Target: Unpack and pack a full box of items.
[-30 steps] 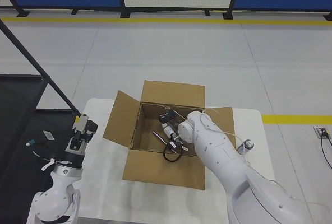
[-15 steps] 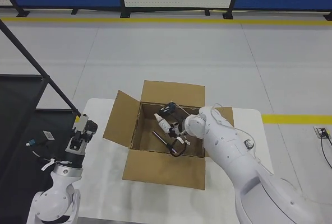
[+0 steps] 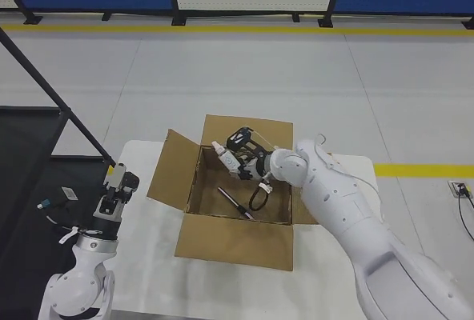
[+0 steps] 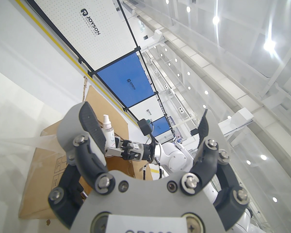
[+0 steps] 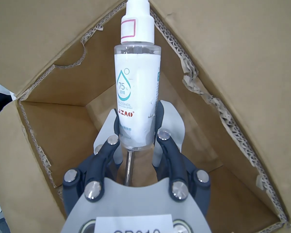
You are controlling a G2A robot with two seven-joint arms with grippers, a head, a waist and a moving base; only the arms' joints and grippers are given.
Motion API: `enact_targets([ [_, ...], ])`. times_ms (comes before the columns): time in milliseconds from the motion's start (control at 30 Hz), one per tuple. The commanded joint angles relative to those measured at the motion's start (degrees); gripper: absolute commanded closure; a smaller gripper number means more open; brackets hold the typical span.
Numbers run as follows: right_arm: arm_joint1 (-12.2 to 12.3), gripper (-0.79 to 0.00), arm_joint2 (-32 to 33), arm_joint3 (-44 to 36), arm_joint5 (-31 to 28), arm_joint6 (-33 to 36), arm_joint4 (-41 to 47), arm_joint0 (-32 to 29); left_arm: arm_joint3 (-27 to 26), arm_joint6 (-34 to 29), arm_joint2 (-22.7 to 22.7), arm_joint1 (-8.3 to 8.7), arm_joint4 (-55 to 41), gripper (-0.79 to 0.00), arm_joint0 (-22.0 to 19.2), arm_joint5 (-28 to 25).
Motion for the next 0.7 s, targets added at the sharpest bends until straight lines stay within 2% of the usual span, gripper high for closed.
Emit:
enact_targets([
  [0,2.0,0.000,2.0,-6.2,1.3,1.7,-0.7,-2.1,0.0,0.0,0.0,0.00,0.0,-0.785,0.0,0.0],
  [133,7.2,0.000,9.0,-25.2,5.6,7.7,-3.7,-10.6,0.0,0.0,0.0,0.00,0.0,-0.785,0.0,0.0],
  [267,12.3,0.000,20.2,-51.9,10.4,17.2,-7.7,-25.2,0.0,0.0,0.0,0.00,0.0,-0.785,0.0,0.0],
  [367,14.5,0.000,27.9,-67.0,13.2,21.8,-9.5,-35.1,0.0,0.0,0.0,0.00,0.0,-0.785,0.0,0.0],
  [500,16.2,0.000,35.7,-78.7,17.5,24.3,-12.3,-43.9,0.0,0.0,0.0,0.00,0.0,-0.785,0.0,0.0],
  [667,17.6,0.000,46.9,-88.6,22.6,25.1,-14.1,-54.9,0.0,0.0,0.0,0.00,0.0,-0.785,0.0,0.0],
])
